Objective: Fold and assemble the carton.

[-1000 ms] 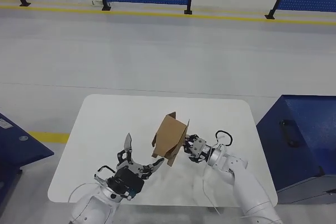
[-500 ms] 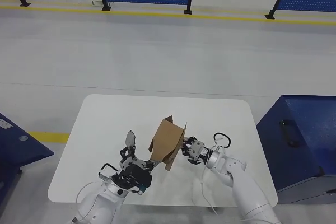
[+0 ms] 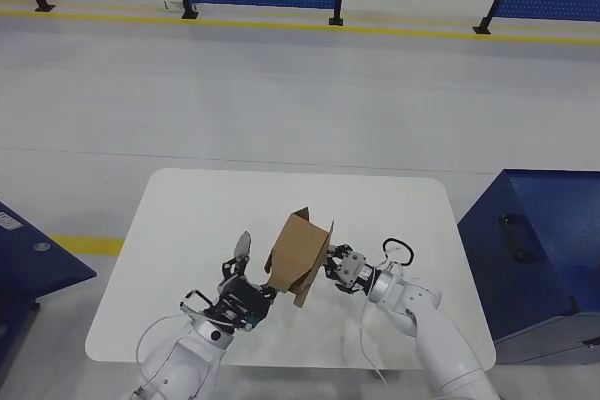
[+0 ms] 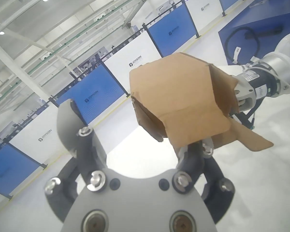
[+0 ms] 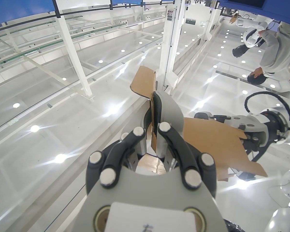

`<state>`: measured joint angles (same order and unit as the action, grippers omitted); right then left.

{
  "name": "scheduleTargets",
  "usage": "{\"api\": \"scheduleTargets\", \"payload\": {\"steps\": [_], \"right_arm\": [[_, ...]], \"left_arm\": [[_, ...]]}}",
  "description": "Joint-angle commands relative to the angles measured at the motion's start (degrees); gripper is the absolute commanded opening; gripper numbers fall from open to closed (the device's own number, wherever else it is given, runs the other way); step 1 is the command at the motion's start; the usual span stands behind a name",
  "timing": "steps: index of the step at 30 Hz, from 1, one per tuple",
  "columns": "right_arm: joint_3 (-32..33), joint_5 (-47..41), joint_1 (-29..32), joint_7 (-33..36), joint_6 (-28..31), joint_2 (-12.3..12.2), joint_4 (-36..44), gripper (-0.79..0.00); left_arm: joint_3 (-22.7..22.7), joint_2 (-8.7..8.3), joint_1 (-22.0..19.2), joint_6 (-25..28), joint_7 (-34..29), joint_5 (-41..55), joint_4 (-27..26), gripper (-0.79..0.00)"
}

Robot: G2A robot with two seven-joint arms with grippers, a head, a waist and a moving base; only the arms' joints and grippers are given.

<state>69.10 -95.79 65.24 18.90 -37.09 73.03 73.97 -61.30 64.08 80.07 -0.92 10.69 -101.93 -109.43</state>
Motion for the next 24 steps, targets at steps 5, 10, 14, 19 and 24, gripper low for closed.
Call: {"api": "scheduleTargets", "payload": {"steps": [5, 10, 14, 19, 24], "right_arm": [[0.1, 0.6, 0.9, 0.5, 0.5, 0.0, 1.0, -0.785], [0.3, 2.6, 1.8, 1.1, 1.8, -0.1, 2.2, -0.400], [1.1, 4.2, 2.5, 1.6, 3.0, -0.3, 2.9, 0.000], [5.0, 4.7, 3.3, 3.9, 3.6, -1.0, 3.3, 0.000], [12.6, 13.2, 6.5, 10.7, 6.9, -2.8, 9.9, 0.000]], "left_arm": [[-0.2, 0.31, 0.4, -0.2, 0.0, 0.4, -0.1, -0.785], [-0.1, 0.58, 0.7, 0.3, 0.1, 0.7, 0.1, -0.785], [-0.3, 0.74, 0.9, 0.7, 0.3, 1.1, -0.1, -0.785], [-1.5, 0.81, 1.5, 0.9, 0.8, 1.5, -0.1, -0.785], [-3.0, 0.77, 2.2, 10.1, 1.1, 12.6, 0.0, -0.785]]}}
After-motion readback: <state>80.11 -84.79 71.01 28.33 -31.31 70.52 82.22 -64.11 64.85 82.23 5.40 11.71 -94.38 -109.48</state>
